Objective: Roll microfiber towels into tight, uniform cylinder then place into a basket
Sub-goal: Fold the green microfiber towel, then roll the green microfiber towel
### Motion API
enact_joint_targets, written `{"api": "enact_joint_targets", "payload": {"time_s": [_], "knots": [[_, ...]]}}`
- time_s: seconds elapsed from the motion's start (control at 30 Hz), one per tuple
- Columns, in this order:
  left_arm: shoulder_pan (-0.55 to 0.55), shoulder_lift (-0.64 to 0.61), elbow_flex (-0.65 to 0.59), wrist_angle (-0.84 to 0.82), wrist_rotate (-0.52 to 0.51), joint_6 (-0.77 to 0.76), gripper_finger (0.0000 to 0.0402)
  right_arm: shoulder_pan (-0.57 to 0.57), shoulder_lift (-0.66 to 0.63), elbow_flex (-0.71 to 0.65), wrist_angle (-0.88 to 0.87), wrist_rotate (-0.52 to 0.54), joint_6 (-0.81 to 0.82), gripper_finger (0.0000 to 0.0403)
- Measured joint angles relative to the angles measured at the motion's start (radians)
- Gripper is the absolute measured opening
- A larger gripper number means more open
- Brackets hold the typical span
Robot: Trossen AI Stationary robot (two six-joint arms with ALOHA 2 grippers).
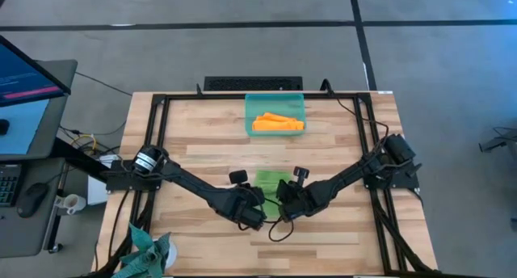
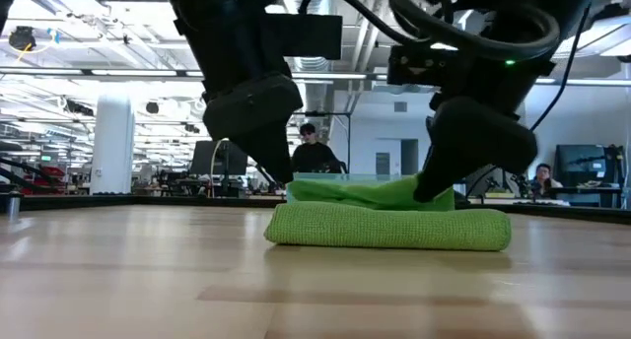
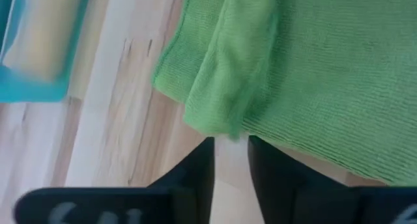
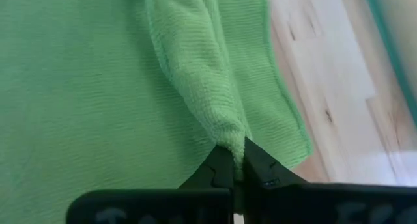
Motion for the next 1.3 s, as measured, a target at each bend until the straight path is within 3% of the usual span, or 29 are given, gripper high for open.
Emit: {"api": "enact_joint_targets", "payload": {"time_s": [0.17,0.5,0.67,1.0,1.3], "knots": [[0.002,0.0,0.0,-0.025,0.028,-0.004,0.012,-0.03,0.0,0.0,0.003,-0.004,0.0,0.0029],[-0.001,0.0,0.0,-0.071,0.083,-0.038,0.0127,-0.092,-0.032,0.002,-0.039,-0.039,0.098,0.0157],[-0.005,0.001,0.001,-0.071,0.088,-0.043,0.0127,-0.131,-0.106,0.002,-0.064,-0.053,0.131,0.0192],[-0.026,0.001,0.002,-0.068,0.088,-0.045,0.0127,-0.169,-0.168,0.003,-0.148,-0.077,0.082,0.0179],[-0.025,0.002,-0.002,-0.064,0.041,-0.007,0.0127,-0.133,-0.261,0.001,-0.453,-0.043,0.154,0.0135]]}}
